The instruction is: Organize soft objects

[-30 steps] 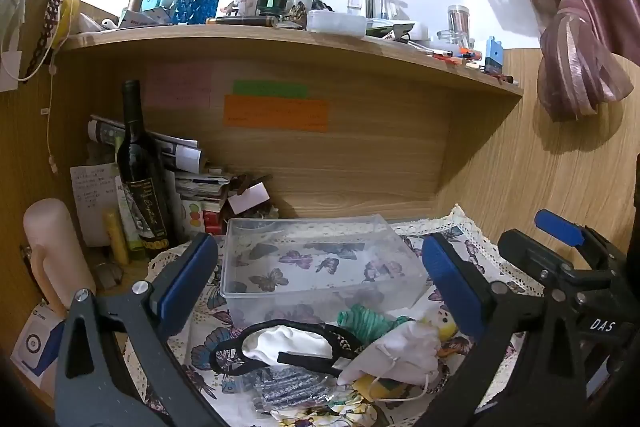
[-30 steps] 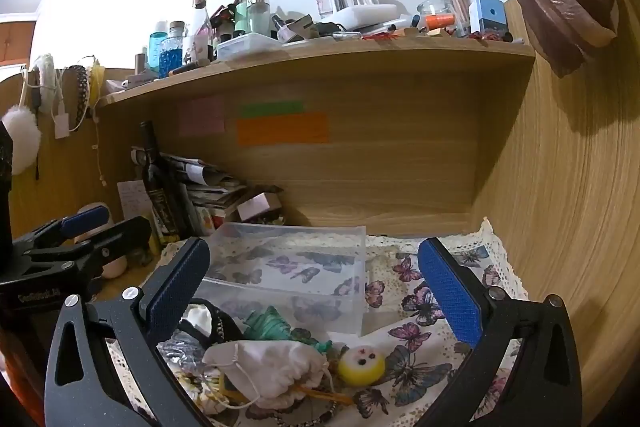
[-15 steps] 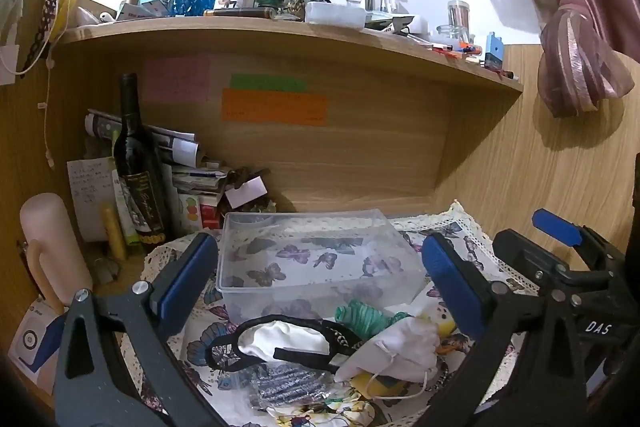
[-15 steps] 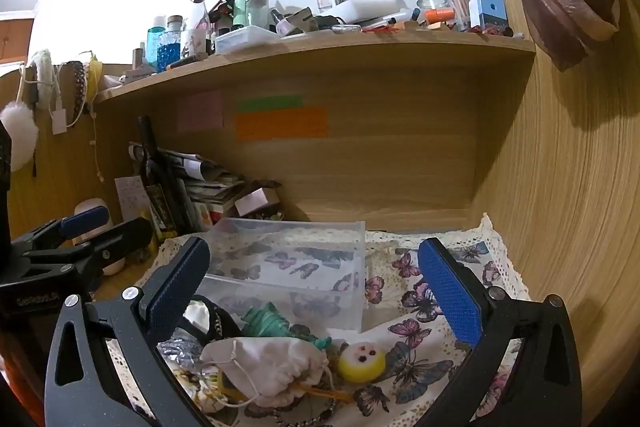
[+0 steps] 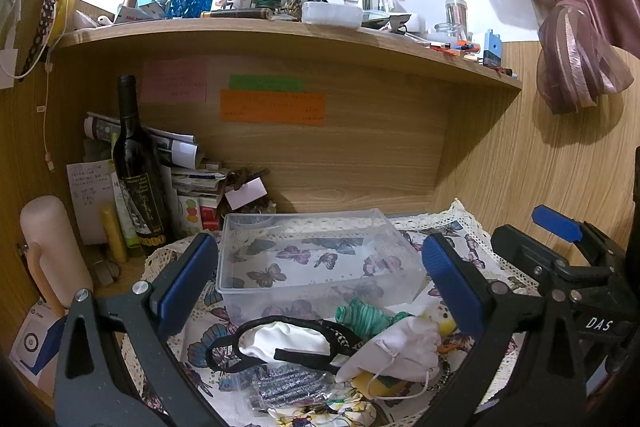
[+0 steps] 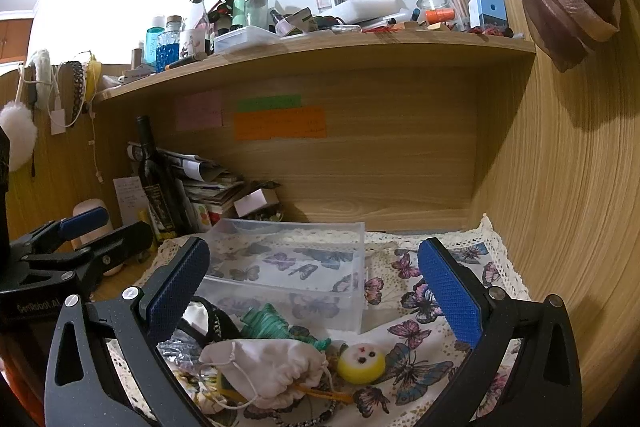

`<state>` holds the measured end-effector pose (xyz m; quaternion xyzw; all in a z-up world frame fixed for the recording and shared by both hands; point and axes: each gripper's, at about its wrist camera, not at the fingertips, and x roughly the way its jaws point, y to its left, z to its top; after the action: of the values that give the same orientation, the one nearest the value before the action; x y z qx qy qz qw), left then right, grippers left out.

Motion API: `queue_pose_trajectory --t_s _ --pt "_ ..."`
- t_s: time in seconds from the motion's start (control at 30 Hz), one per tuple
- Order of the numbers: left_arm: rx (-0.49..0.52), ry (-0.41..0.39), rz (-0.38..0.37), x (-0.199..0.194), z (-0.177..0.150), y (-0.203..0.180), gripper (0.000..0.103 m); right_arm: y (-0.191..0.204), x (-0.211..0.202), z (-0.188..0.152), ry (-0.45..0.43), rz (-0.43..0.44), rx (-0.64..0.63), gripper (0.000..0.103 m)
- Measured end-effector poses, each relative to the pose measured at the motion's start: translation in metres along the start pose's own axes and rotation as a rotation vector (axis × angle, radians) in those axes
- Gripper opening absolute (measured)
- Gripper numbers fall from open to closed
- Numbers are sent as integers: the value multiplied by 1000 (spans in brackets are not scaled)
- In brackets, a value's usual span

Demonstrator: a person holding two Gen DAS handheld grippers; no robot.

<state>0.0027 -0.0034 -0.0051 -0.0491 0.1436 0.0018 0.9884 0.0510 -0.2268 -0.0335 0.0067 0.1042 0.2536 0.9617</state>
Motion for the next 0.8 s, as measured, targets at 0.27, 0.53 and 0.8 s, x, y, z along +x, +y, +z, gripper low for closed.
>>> queue_pose_trajectory --t_s 0.27,0.53,0.8 --pt "-1 -2 2 -1 1 1 103 2 -1 1 -2 -1 -2 103" --pt "6 -9 3 -3 2 2 103 1 -1 2 -4 0 -1 103" --pt "4 -12 7 -6 2 2 103 2 -1 1 -6 -1 -3 103"
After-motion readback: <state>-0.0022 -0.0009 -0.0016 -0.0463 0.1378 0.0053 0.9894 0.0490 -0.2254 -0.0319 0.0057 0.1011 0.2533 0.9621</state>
